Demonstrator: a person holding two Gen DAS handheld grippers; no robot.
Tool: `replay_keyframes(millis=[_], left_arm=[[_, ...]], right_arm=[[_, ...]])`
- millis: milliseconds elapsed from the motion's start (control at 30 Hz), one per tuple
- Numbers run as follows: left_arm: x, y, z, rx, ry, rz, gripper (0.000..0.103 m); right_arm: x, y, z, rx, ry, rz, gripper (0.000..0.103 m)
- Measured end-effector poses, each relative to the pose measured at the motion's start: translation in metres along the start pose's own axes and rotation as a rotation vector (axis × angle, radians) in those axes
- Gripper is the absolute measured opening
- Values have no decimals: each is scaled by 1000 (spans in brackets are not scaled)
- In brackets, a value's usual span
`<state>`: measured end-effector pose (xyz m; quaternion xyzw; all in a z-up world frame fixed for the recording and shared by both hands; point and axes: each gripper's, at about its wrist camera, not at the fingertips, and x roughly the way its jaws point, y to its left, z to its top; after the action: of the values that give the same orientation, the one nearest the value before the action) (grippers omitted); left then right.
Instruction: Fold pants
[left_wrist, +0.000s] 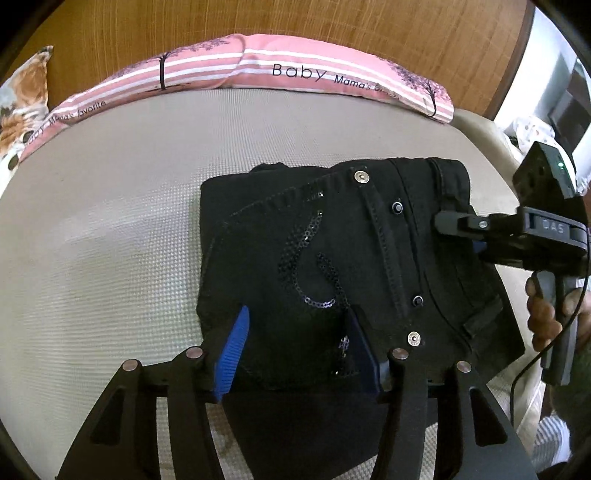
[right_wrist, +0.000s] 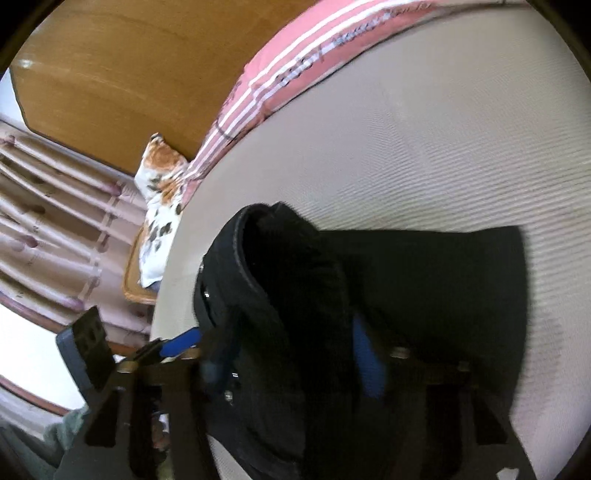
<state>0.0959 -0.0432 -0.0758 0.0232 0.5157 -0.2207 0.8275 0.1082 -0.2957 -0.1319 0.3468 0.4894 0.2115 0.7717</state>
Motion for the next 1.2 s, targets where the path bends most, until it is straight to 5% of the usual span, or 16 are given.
replay_keyframes(millis=[267,700,1200], left_arm=[[2,-6,-1,30,-23,27,58],[-11,-23,12,68,-85,20,58],[12,-33,11,111,-36,38,60]], right_arm=[[-11,22,-7,-7,-37,-56,17],[-58,53,-16,-22,-132,-129,11],[-76,-20,-39,147,-175,-224,10]])
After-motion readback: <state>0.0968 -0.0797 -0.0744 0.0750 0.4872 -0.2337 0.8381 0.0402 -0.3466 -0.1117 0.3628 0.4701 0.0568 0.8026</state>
